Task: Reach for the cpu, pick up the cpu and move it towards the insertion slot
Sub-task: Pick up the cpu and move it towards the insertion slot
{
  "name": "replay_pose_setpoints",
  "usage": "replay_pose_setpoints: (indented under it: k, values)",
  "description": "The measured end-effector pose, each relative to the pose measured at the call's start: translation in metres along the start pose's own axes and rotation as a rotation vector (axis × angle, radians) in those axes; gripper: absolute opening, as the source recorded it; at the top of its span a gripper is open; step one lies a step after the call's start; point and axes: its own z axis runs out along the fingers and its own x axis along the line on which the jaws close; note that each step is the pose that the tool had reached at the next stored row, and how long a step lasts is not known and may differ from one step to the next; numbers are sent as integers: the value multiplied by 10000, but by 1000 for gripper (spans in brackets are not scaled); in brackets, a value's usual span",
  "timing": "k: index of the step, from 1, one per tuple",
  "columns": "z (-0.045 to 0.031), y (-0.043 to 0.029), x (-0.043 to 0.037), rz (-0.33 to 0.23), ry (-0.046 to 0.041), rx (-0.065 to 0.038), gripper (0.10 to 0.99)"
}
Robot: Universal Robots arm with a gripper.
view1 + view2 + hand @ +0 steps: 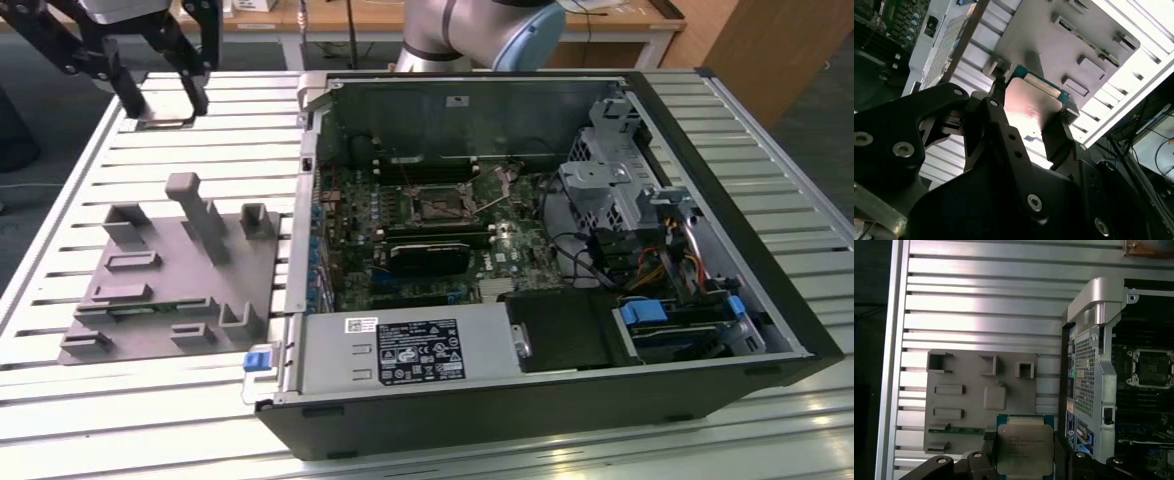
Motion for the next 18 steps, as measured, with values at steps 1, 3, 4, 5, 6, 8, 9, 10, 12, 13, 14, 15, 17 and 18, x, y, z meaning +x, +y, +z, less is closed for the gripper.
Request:
replay_pose_setpoints:
  k: [1,3,4,5,6,8,9,10,12,13,14,15,17,18]
  values:
    - [6,20,-27,1,0,0,541]
    - [17,50,-90,-1,0,0,541]
    - [21,59,-124,-1,0,-1,541]
    - [24,63,-165,0,0,0,541]
    - [27,66,-206,0,1,0,541]
    - [30,68,-293,-2,0,-1,541]
    - [31,68,-337,-1,0,0,541]
    - [32,68,-383,0,1,1,541]
    - [34,66,-468,-1,0,0,541]
    - [35,65,-512,-2,0,0,541]
    - [36,65,-555,-1,0,0,541]
    - [36,65,-599,0,1,0,541]
    - [39,66,-688,-1,1,0,541]
    - [41,69,-728,-2,0,0,541]
